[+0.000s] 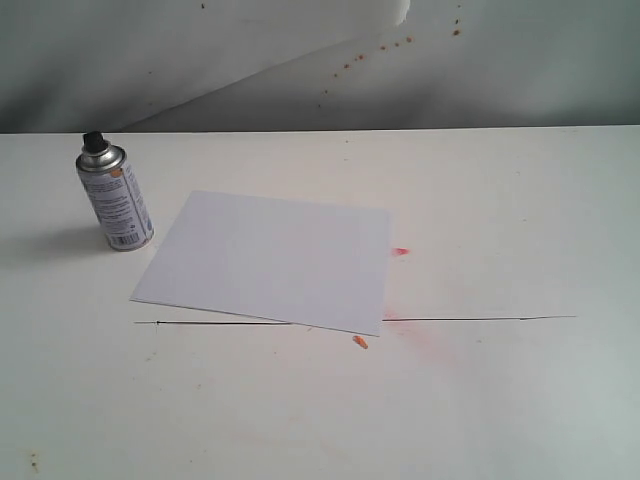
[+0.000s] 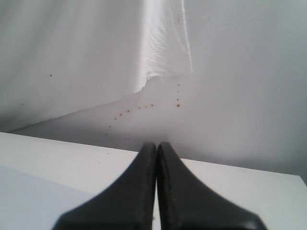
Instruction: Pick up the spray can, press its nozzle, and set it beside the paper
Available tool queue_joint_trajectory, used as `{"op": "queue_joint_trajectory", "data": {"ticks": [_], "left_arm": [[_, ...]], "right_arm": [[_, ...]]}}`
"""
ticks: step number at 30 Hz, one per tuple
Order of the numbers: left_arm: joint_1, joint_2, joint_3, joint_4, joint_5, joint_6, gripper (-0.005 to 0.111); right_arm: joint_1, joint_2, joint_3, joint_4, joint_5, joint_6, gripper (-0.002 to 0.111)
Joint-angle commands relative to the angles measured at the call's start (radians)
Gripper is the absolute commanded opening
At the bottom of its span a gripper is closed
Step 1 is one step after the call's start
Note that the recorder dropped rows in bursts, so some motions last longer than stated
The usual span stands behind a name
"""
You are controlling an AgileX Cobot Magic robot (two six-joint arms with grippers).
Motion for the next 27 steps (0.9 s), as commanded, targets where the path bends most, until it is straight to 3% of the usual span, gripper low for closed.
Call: {"op": "queue_joint_trajectory", "data": {"ticks": [1, 4, 9, 24, 27], "left_arm": [[-0.004, -0.228, 0.006, 0.005, 0.363, -0.049, 0.000], [-0.004, -0.392, 0.060, -0.017, 0.547, -0.049, 0.000], [-0.004, -0.517, 0.093, -0.003, 0.663, -0.045, 0.000], [-0.004, -0.748, 0.093, -0.003, 0.695, -0.045, 0.000], [-0.004, -0.761, 0.094, -0.072, 0.811, -0.045, 0.000]], "right_arm": [[0.002, -0.004, 0.003, 0.001, 0.000, -0.005, 0.000], [0.002, -0.004, 0.003, 0.001, 0.000, -0.005, 0.000], [0.002, -0.004, 0.003, 0.001, 0.000, -0.005, 0.000], [0.002, -0.004, 0.003, 0.001, 0.000, -0.005, 0.000], [0.002, -0.004, 0.003, 0.001, 0.000, -0.005, 0.000]]}}
